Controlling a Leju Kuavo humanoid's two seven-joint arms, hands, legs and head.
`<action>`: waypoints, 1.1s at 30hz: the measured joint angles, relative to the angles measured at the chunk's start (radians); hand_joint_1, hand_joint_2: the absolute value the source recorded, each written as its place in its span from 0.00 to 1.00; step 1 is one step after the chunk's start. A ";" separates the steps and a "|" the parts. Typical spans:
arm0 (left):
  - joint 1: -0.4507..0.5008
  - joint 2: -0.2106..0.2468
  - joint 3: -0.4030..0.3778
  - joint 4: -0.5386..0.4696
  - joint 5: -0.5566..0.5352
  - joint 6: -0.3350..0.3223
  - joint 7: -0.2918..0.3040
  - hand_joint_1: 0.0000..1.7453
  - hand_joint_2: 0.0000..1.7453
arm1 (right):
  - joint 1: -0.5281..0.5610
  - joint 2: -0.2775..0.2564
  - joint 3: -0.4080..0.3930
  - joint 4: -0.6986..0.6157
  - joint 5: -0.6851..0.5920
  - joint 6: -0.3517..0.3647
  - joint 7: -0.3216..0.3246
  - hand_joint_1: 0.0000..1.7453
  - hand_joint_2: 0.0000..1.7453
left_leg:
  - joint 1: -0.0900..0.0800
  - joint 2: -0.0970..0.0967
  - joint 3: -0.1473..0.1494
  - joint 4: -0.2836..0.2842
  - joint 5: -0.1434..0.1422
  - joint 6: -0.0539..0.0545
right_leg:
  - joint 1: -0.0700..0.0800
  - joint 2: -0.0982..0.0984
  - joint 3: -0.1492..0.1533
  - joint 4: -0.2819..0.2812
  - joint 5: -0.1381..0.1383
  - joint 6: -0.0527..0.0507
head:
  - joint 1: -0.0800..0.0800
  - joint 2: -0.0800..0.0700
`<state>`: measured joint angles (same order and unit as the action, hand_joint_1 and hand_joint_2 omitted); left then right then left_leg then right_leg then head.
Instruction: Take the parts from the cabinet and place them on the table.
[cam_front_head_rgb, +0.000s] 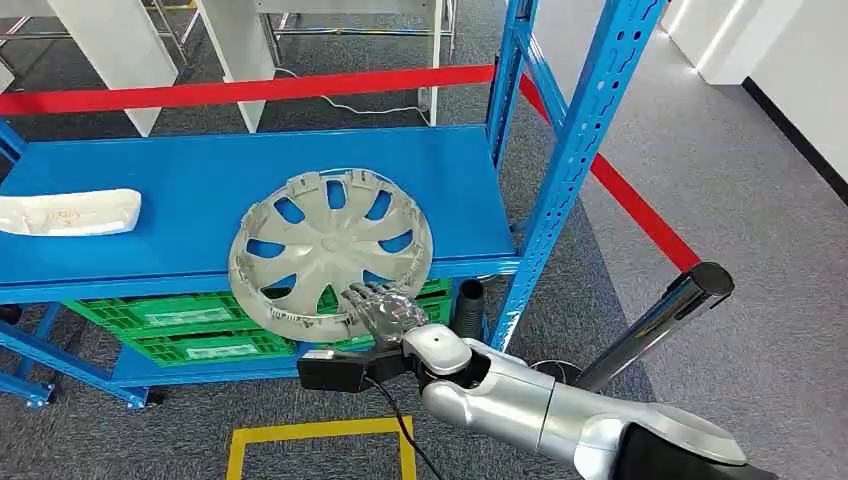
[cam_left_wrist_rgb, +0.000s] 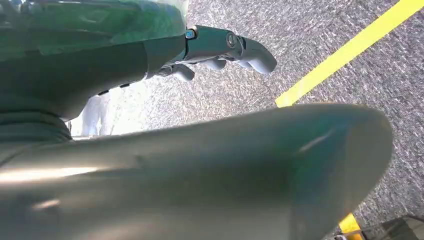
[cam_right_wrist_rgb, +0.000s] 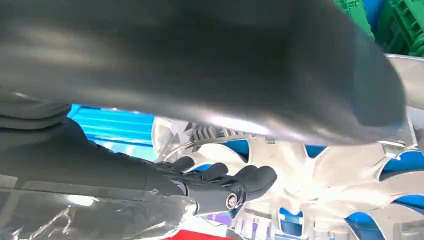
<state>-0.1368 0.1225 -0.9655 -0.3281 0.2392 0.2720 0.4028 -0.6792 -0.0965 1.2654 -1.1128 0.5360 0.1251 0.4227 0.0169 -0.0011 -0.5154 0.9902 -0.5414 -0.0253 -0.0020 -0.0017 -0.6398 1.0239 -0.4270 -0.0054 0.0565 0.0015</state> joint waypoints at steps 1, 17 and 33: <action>0.000 0.000 0.000 0.000 0.000 0.000 0.000 0.00 0.00 | 0.000 0.000 0.000 0.000 0.000 0.000 0.000 0.00 0.00 | 0.000 0.000 0.000 0.000 0.000 0.000 | 0.000 0.000 0.000 0.000 0.000 0.000 | 0.000 0.000; 0.000 0.000 0.000 0.000 0.000 0.000 0.000 0.00 0.00 | 0.000 0.000 0.000 0.000 0.000 0.000 0.000 0.00 0.00 | 0.000 0.000 0.000 0.000 0.000 0.000 | 0.000 0.000 0.000 0.000 0.000 0.000 | 0.000 0.000; 0.000 0.000 0.000 0.000 0.000 0.000 0.000 0.00 0.00 | 0.000 0.000 0.000 0.000 0.000 0.000 0.000 0.00 0.00 | 0.000 0.000 0.000 0.000 0.000 0.000 | 0.000 0.000 0.000 0.000 0.000 0.000 | 0.000 0.000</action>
<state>-0.1367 0.1225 -0.9655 -0.3281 0.2392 0.2720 0.4028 -0.6792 -0.0965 1.2654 -1.1128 0.5360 0.1251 0.4227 0.0170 -0.0011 -0.5151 0.9897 -0.5415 -0.0255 -0.0019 -0.0016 -0.6398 1.0240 -0.4273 -0.0058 0.0565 0.0015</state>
